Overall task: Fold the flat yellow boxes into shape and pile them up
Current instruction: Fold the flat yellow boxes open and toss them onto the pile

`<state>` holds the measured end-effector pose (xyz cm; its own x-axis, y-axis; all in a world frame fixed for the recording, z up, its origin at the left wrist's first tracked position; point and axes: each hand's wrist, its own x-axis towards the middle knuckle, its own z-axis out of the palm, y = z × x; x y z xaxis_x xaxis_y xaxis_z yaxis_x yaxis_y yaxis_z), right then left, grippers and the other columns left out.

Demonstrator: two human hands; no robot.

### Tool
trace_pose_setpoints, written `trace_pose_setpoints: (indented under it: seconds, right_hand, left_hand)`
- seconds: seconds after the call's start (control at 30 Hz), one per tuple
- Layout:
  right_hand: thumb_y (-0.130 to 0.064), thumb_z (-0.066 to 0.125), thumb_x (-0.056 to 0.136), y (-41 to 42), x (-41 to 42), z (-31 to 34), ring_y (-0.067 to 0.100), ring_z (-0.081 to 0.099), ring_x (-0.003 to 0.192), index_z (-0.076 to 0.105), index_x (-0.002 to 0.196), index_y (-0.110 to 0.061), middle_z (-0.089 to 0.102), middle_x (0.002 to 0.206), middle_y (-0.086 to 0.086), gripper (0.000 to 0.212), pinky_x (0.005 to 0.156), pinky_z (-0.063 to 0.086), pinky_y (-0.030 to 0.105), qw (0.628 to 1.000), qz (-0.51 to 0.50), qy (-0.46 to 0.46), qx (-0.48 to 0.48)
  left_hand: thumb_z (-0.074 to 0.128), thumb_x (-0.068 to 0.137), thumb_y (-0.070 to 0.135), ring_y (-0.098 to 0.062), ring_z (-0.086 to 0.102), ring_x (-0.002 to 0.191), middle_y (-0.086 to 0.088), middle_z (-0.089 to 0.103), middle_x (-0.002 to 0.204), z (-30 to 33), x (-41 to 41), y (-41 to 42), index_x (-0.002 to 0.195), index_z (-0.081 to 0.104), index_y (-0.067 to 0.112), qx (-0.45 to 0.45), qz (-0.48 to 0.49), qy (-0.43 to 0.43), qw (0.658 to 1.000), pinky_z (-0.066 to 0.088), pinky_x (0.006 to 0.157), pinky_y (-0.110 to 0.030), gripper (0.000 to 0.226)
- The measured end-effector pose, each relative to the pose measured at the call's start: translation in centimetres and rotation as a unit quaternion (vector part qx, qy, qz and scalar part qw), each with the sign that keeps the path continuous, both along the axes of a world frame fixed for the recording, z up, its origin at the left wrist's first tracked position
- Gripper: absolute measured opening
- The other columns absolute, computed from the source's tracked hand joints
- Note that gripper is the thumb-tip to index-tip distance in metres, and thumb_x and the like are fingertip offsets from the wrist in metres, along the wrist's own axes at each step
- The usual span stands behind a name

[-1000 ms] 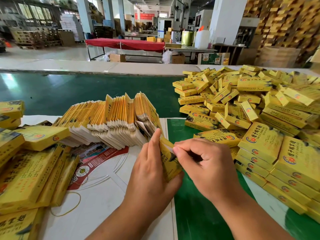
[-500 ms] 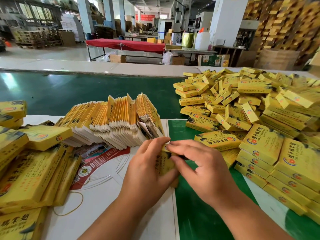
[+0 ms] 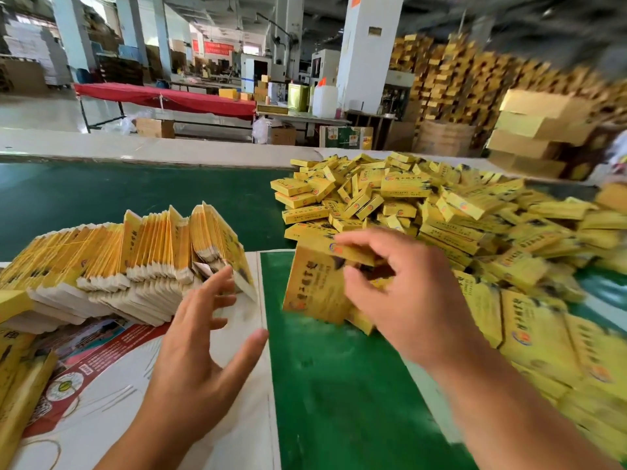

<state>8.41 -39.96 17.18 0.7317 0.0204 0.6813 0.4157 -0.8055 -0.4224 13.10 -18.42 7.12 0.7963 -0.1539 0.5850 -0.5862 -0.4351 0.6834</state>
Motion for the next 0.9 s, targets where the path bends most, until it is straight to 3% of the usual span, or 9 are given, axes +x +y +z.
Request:
trace_pose_setpoints:
  seconds: [0.1,0.2,0.3,0.43,0.53,0.6,0.7,0.77,0.9]
  right_hand:
    - [-0.013,0.070,0.082,-5.0,-0.2,3.4,0.001,0.062,0.072,0.071,0.110,-0.019,0.068,0.092,-0.011,0.029,0.067,0.047,0.002,0.991,-0.111,-0.055,-0.060]
    - [-0.016,0.072,0.081,-10.1,1.2,5.0,0.020,0.061,0.070,0.071,0.107,-0.018,0.074,0.088,0.004,0.025,0.064,0.046,0.022,0.950,-0.264,-0.045,-0.162]
    - [-0.024,0.070,0.085,-14.2,3.2,4.7,0.032,0.065,0.080,0.072,0.102,-0.012,0.073,0.089,0.012,0.021,0.070,0.052,0.035,0.894,-0.370,0.053,-0.247]
    - [-0.023,0.065,0.087,-15.8,5.5,2.4,0.026,0.057,0.070,0.067,0.089,-0.014,0.056,0.072,0.002,0.010,0.059,0.050,0.031,0.829,-0.417,0.158,-0.338]
    - [-0.022,0.065,0.088,-15.7,7.2,1.0,0.025,0.054,0.068,0.065,0.089,-0.016,0.050,0.070,0.001,0.007,0.055,0.046,0.030,0.814,-0.421,0.183,-0.356]
    - [-0.026,0.066,0.089,-15.6,8.2,0.5,0.026,0.056,0.070,0.066,0.093,-0.016,0.056,0.074,0.003,0.011,0.054,0.041,0.029,0.806,-0.425,0.196,-0.363]
    - [-0.046,0.069,0.087,-15.1,9.6,0.2,0.026,0.056,0.076,0.065,0.094,-0.014,0.061,0.084,0.006,0.033,0.057,0.040,0.031,0.810,-0.422,0.239,-0.329]
    - [-0.057,0.066,0.085,-14.7,10.5,0.5,0.025,0.057,0.075,0.063,0.085,-0.013,0.060,0.081,0.005,0.044,0.059,0.043,0.030,0.836,-0.411,0.251,-0.262]
    - [-0.047,0.058,0.094,-13.2,11.3,2.1,0.024,0.061,0.068,0.069,0.074,-0.011,0.063,0.069,0.004,0.042,0.052,0.040,0.025,0.903,-0.345,0.206,-0.150]
  left_hand:
    - [0.060,0.075,0.055,0.002,0.054,0.107,0.014,0.054,0.115,0.1,-0.1,-0.4,0.134,0.048,0.031,0.030,0.000,-0.002,1.000,0.049,0.078,-0.020,0.064]
    - [0.060,0.074,0.052,0.007,0.055,0.103,0.024,0.053,0.110,0.4,-0.1,-0.7,0.122,0.056,0.033,0.039,-0.007,-0.012,0.999,0.047,0.063,-0.007,0.051]
    - [0.061,0.073,0.048,0.012,0.051,0.103,0.027,0.052,0.107,0.3,0.0,-0.6,0.115,0.058,0.033,0.039,-0.012,-0.008,0.999,0.044,0.067,-0.001,0.045]
    - [0.063,0.072,0.046,0.008,0.054,0.100,0.021,0.058,0.105,-0.1,0.4,-0.6,0.113,0.064,0.026,0.038,-0.020,0.008,0.999,0.043,0.077,-0.004,0.045]
    - [0.064,0.072,0.045,0.010,0.053,0.099,0.021,0.058,0.103,-0.3,0.5,-0.7,0.110,0.065,0.028,0.041,-0.014,0.011,0.999,0.044,0.075,-0.005,0.042]
    - [0.063,0.072,0.047,0.009,0.054,0.098,0.022,0.058,0.103,-0.3,0.6,-0.6,0.109,0.064,0.029,0.040,-0.006,0.012,0.999,0.045,0.074,-0.008,0.041]
    - [0.062,0.071,0.049,0.006,0.056,0.097,0.022,0.058,0.102,-0.4,0.6,-0.5,0.109,0.065,0.030,0.036,0.002,0.010,0.999,0.047,0.072,-0.010,0.042]
    - [0.061,0.072,0.050,0.006,0.056,0.095,0.024,0.056,0.101,-0.3,0.6,-0.6,0.108,0.064,0.031,0.037,0.009,0.006,0.999,0.047,0.067,-0.011,0.042]
    - [0.058,0.074,0.056,0.008,0.054,0.096,0.028,0.053,0.100,-0.2,0.6,-0.7,0.108,0.062,0.035,0.047,0.022,0.009,0.999,0.045,0.066,-0.013,0.040]
